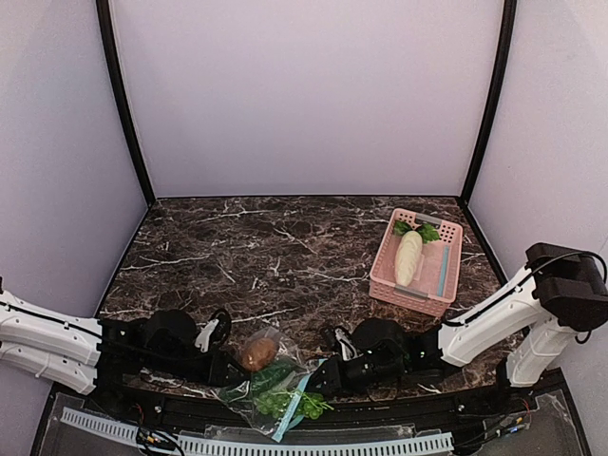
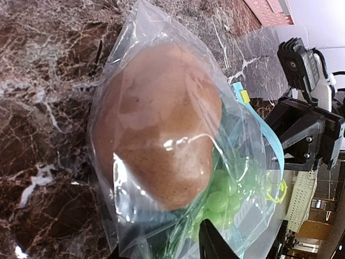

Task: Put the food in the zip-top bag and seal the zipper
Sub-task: Adjust the zipper food storage bag at the center of the board, then hold the zipper food storage bag at the center of the board.

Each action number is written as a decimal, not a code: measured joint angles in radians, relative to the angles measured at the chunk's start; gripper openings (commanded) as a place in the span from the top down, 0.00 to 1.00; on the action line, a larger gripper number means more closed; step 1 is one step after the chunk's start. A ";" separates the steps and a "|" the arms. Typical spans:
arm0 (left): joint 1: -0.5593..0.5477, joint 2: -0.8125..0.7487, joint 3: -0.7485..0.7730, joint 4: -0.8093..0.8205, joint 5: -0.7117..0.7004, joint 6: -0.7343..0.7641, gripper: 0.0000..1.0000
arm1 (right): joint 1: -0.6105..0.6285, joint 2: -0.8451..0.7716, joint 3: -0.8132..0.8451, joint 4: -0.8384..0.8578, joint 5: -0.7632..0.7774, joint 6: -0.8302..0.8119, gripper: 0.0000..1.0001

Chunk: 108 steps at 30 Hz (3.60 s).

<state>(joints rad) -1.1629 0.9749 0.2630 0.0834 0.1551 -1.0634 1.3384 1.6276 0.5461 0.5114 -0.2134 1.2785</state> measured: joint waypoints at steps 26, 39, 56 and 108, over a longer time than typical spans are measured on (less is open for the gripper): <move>0.028 0.257 0.070 0.222 -0.042 0.039 0.99 | 0.000 -0.046 0.105 -0.059 0.264 -0.142 0.74; 0.273 0.580 0.431 0.187 0.148 0.409 0.99 | 0.000 -0.340 0.007 -0.340 0.316 -0.274 0.20; 0.315 0.510 0.631 -0.141 0.003 0.627 0.11 | 0.032 -0.411 -0.029 -0.556 0.332 -0.321 0.17; -0.127 0.618 0.155 0.657 -0.039 -0.287 0.99 | 0.077 -0.100 0.061 -0.414 0.502 -0.132 1.00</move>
<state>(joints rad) -1.2896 1.5932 0.4183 0.7403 0.1162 -1.3502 1.4151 1.5272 0.6067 0.0978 0.2886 1.1469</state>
